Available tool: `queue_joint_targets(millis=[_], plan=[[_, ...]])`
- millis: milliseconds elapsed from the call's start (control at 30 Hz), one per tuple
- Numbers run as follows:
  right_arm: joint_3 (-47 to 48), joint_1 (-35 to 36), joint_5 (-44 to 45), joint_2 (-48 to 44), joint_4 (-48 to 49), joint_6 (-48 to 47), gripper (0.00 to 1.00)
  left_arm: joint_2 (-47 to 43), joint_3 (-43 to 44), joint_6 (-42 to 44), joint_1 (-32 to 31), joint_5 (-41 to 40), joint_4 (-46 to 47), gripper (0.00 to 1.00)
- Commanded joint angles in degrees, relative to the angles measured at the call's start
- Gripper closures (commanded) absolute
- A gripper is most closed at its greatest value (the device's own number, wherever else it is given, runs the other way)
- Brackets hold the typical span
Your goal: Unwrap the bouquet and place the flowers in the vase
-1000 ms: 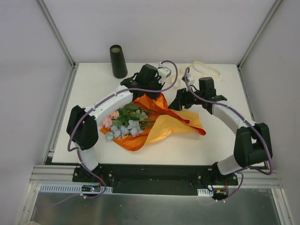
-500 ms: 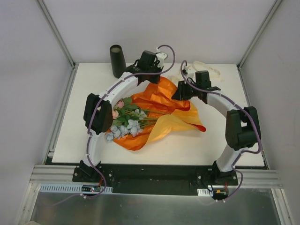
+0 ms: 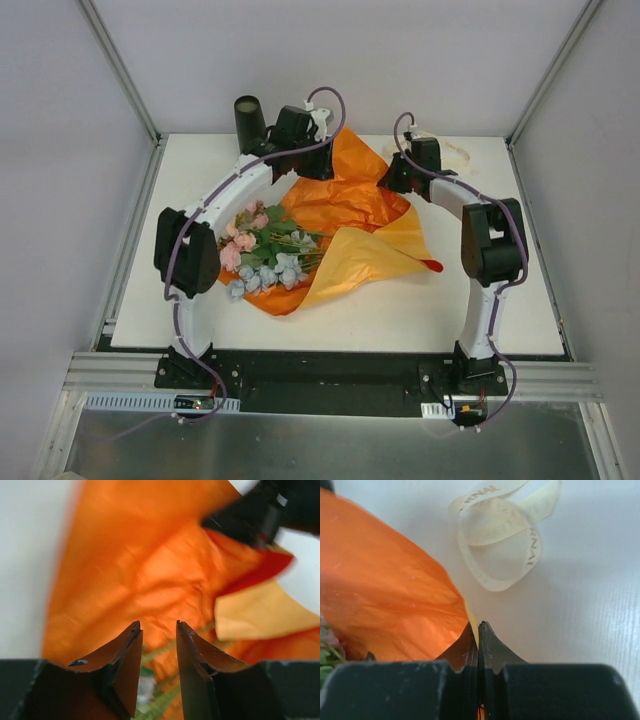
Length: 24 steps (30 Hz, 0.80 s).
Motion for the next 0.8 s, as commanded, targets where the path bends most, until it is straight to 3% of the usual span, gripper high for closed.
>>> queue_joint_targets(millis=[0,200,267,333,433,467,600,767], plan=[[4.5,-1.9,4.8,1.9,2.2,6.1,1.00,-9.8,-10.4,-7.7,-6.4,7.2,0.2,0.66],[8.7,-3.7,5.2,5.3,0.5,10.2,0.99,-15.8,-20.3,-10.9,-17.0,6.3,5.3,0.66],[9.7,-4.2,5.0,6.0,-0.1,10.4,0.90,-17.1,-25.0,-12.7,-19.5,6.7,9.2,0.66],[11.6,-4.8,4.9,6.4,-0.9,10.5,0.75,-18.0,-30.0,-14.3,-22.0,5.6,13.3,0.66],[15.1,-5.9,7.9,4.3,-9.6,10.9,0.44,-18.5,-37.3,-16.7,-25.8,4.2,19.6,0.66],[15.7,-6.5,9.6,2.7,-11.8,11.1,0.40,-18.6,-39.1,-16.9,-27.0,2.6,21.1,0.66],[15.7,-7.7,14.4,-3.9,-21.9,9.3,0.29,-19.1,-46.1,-18.1,-31.8,-1.6,25.5,0.66],[11.2,-7.5,16.0,-12.3,-31.1,4.1,0.26,-19.0,-51.3,-19.4,-34.7,-5.3,29.7,0.64]])
